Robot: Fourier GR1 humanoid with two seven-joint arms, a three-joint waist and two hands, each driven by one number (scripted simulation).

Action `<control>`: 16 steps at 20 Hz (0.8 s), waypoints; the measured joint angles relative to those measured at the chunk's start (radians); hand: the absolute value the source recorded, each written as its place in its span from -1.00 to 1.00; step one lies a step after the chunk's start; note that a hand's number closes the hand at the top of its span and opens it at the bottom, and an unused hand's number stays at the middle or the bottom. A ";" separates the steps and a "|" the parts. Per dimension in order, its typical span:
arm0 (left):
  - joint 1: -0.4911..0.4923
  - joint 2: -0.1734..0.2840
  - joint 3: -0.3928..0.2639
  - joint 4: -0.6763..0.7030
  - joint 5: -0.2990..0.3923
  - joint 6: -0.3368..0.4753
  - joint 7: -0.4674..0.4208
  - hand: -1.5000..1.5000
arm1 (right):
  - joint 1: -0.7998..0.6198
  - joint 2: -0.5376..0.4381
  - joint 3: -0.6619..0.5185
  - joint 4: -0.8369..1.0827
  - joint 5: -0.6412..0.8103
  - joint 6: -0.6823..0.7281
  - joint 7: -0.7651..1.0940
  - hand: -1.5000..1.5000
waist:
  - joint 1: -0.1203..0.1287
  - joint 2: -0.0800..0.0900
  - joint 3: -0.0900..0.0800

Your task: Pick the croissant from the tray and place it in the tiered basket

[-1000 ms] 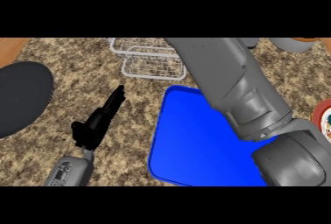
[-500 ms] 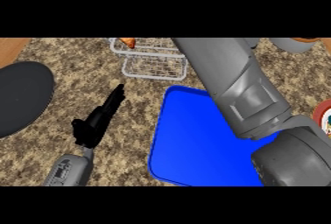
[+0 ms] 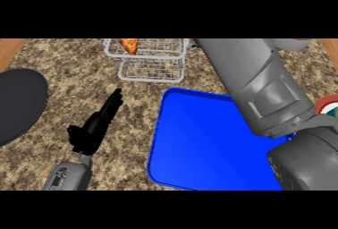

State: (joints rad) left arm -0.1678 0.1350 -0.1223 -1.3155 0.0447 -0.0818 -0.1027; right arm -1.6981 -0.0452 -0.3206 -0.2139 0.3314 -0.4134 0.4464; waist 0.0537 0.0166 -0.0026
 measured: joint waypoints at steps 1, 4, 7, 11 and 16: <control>0.005 0.000 0.002 -0.003 -0.001 0.004 -0.001 0.00 | 0.006 -0.024 0.004 -0.005 0.009 -0.026 -0.003 -1.00 | -0.004 -0.001 0.000; 0.016 0.003 0.011 -0.003 0.007 0.001 0.002 0.00 | 0.038 -0.075 0.007 -0.030 0.025 -0.107 -0.027 -1.00 | -0.019 -0.005 0.001; 0.029 0.004 0.017 -0.009 0.008 0.003 -0.004 0.00 | 0.089 -0.127 -0.016 -0.080 0.008 -0.148 -0.087 -1.00 | -0.030 -0.009 0.002; 0.039 0.006 0.024 -0.015 0.005 0.011 0.002 0.00 | 0.180 -0.204 -0.061 -0.159 -0.047 -0.101 -0.162 -1.00 | -0.048 -0.015 0.003; 0.067 0.000 0.027 -0.023 -0.002 0.020 -0.011 0.00 | 0.312 -0.325 -0.090 -0.249 -0.104 0.053 -0.213 -1.00 | -0.064 -0.021 0.003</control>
